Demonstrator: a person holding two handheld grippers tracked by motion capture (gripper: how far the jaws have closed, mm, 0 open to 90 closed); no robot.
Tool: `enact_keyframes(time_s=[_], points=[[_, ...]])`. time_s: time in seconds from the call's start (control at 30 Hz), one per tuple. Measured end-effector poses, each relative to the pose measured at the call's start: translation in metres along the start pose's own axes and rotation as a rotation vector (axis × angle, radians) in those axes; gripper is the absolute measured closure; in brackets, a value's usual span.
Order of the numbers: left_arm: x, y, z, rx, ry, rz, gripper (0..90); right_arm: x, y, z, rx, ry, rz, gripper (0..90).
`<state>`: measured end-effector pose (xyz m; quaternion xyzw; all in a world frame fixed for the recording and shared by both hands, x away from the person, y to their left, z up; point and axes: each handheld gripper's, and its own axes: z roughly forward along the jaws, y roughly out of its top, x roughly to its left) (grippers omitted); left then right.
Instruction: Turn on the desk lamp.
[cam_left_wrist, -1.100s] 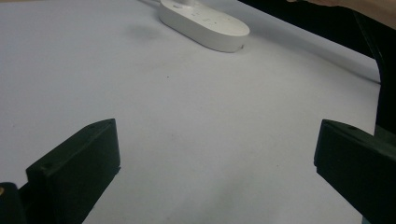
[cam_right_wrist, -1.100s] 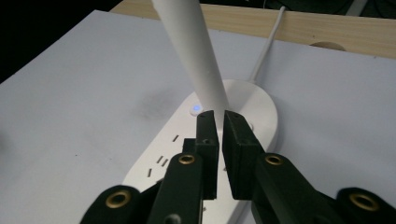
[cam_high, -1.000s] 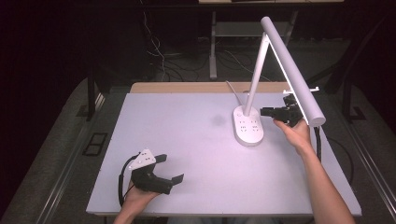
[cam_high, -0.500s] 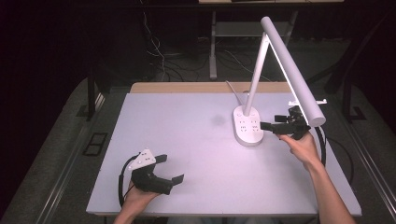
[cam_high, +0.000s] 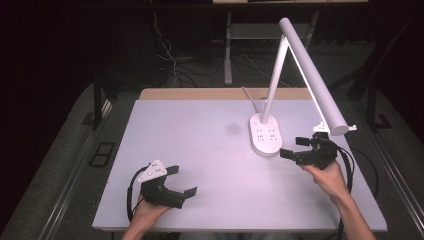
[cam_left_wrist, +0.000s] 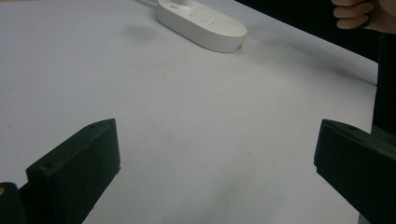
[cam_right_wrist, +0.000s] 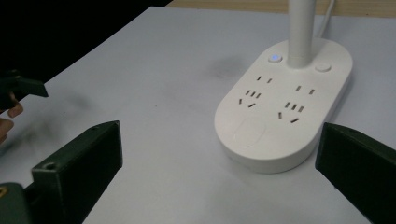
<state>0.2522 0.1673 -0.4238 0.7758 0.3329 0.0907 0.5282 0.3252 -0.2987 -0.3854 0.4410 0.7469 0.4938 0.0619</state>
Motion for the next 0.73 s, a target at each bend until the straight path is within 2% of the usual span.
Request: enact_keyframes(time_s=[0.37, 0.5, 0.73], points=[[0.000, 0.000, -0.001, 0.002, 0.000, -0.002, 0.0, 0.022, -0.031, -0.011, -0.026, 0.038, -0.039, 0.5], [0.000, 0.000, -0.001, 0.000, 0.001, -0.003, 0.0, 0.029, -0.046, -0.014, -0.030, 0.038, -0.051, 0.5], [0.001, 0.000, -0.001, -0.003, 0.001, -0.007, 0.0, 0.033, -0.063, -0.015, 0.010, 0.026, -0.043, 0.5]])
